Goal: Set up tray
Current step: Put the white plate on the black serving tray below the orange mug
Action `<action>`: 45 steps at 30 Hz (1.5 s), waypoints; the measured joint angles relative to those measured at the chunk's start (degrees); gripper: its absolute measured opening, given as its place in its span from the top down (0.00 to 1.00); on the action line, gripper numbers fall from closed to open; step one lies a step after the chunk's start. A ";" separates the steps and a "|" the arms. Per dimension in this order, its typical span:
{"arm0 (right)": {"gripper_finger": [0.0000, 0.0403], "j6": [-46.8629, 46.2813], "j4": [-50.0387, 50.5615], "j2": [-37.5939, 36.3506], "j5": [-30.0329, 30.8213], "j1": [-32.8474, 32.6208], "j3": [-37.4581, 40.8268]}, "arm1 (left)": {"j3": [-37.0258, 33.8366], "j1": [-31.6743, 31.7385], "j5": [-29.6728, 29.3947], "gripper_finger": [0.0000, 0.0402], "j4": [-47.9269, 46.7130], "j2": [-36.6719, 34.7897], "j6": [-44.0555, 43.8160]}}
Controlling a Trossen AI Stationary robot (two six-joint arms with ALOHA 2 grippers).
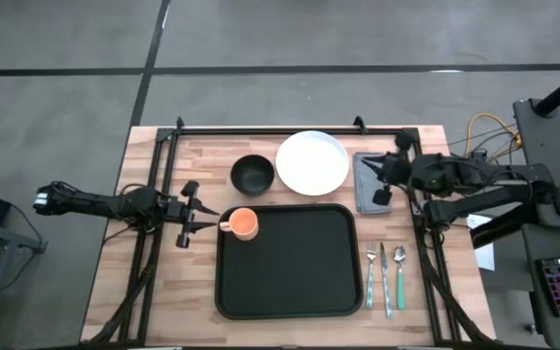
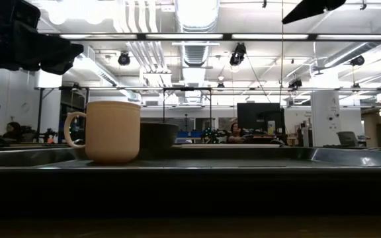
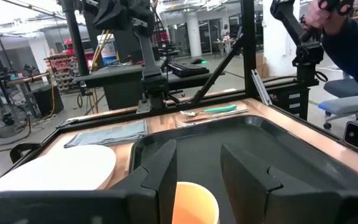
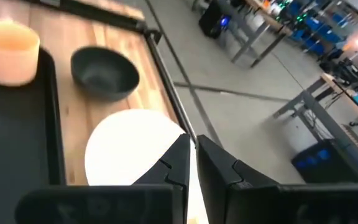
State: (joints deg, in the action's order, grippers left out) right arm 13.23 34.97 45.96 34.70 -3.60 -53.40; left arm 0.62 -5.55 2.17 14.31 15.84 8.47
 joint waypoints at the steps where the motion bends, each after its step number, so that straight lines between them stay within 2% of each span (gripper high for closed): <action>1: 0.96 0.63 0.92 1.16 -0.02 0.00 -0.64 | 0.00 0.01 0.02 0.74 0.00 0.00 0.00; 9: 0.92 -0.38 6.76 10.02 -0.75 2.03 -5.58 | 0.00 0.01 0.00 0.74 -0.02 0.00 0.00; 14: 0.87 -0.55 6.88 14.63 -10.05 6.88 -6.96 | 0.00 -0.01 0.00 0.74 -0.07 0.00 0.00; 17: 0.85 2.40 6.71 17.16 -15.45 10.22 -7.03 | 0.00 -0.02 0.00 0.74 -0.07 0.00 0.00; 21: 0.82 6.70 6.15 19.66 -18.49 14.43 -5.74 | 0.00 0.00 0.00 0.74 -0.07 0.00 0.00; 27: 0.78 7.03 3.14 22.26 -25.87 19.04 -3.72 | 0.00 -0.02 -0.01 0.74 -0.07 0.00 0.00; 34: 0.70 8.61 1.56 25.03 -26.35 19.82 -2.18 | 0.00 -0.01 -0.02 0.74 -0.02 0.00 0.00; 45: 0.43 8.46 -2.05 29.82 -26.16 19.78 -0.79 | 0.00 -0.01 -0.02 0.74 0.00 0.00 0.00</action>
State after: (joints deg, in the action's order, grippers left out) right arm 21.69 32.92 75.78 8.54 16.19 -54.19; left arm 0.62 -5.56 2.15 14.31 15.84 8.47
